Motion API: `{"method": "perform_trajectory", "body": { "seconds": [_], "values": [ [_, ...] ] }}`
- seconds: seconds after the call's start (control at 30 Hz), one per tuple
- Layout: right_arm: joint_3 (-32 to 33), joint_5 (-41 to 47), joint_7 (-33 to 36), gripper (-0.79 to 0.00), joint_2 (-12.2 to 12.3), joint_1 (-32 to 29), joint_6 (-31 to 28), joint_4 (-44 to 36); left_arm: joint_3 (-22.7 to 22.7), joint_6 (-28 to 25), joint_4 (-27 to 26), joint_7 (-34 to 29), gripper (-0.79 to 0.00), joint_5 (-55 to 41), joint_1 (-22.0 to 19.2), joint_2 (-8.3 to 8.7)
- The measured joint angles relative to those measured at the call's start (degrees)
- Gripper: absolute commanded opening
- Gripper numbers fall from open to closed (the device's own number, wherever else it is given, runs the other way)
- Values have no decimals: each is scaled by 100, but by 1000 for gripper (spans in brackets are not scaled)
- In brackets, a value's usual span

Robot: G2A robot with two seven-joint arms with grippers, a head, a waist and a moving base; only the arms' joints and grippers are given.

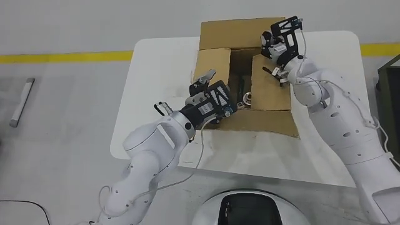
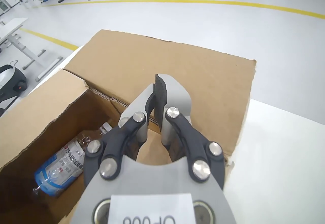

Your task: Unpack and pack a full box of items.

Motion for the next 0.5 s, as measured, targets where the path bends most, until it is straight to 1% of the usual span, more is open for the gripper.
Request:
{"method": "perform_trajectory", "body": {
  "seconds": [0.17,0.37,0.5],
  "values": [
    [105,43,-5,-785,12,-119,-50,-284,0,0,0,0,0,0,0,0],
    [232,-106,126,-785,60,-351,-154,-876,0,0,0,0,0,0,0,0],
    [360,-146,119,-785,79,-475,-101,-1247,0,0,0,0,0,0,0,0]
  ]
}}
